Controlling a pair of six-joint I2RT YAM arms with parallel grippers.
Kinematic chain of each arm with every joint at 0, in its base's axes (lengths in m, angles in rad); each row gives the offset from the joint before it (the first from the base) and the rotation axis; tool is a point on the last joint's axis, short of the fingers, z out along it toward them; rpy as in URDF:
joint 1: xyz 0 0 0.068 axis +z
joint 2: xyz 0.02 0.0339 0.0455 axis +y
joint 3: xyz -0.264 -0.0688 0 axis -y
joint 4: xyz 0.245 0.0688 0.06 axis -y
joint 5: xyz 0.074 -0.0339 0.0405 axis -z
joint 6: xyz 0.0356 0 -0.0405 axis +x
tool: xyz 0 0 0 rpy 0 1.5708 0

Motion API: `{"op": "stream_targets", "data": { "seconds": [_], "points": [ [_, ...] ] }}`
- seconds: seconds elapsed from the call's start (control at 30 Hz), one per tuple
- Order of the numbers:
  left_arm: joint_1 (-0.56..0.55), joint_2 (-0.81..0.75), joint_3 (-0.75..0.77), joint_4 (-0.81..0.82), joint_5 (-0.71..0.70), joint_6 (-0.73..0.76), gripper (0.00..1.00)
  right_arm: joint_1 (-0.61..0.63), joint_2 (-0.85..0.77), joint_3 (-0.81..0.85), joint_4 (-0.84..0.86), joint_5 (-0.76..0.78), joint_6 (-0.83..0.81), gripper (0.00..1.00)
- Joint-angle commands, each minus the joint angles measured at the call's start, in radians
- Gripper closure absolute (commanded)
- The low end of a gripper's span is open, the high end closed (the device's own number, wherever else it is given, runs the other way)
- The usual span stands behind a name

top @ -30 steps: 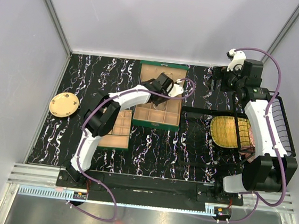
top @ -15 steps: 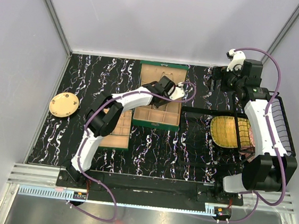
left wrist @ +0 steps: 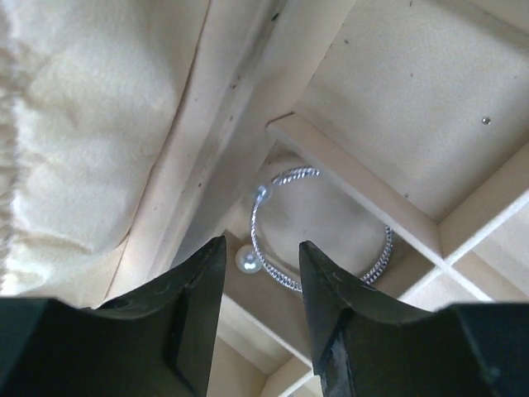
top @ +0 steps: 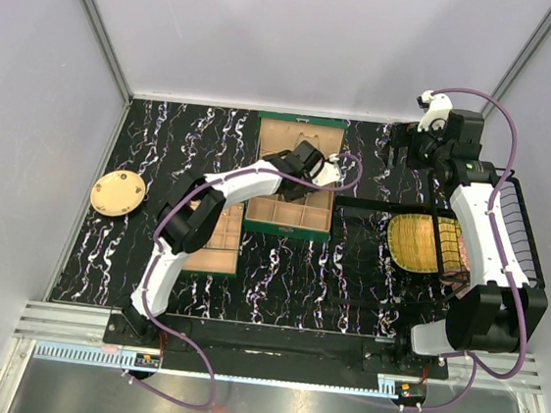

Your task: Organize the mixed jewelry

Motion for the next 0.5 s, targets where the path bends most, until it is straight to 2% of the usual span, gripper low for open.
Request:
{"op": "stream_targets", "data": {
  "seconds": [0.0,0.13,0.3,0.47],
  "points": [
    [-0.004,-0.125,0.016,-0.016,-0.035,0.0,0.54,0.002,-0.001,0.002,0.037,-0.012,-0.012,0.0],
    [-0.004,-0.2,0.009,-0.053,-0.044,-0.011,0.53,0.003,-0.001,0.002,0.037,-0.017,-0.01,0.0],
    [0.035,-0.391,-0.06,-0.125,0.043,-0.075,0.52,0.002,-0.004,0.002,0.037,-0.025,-0.009,0.0],
    [0.168,-0.566,-0.156,-0.218,0.198,-0.131,0.46,0.002,0.004,0.005,0.033,-0.034,-0.007,0.0]
  ]
}}
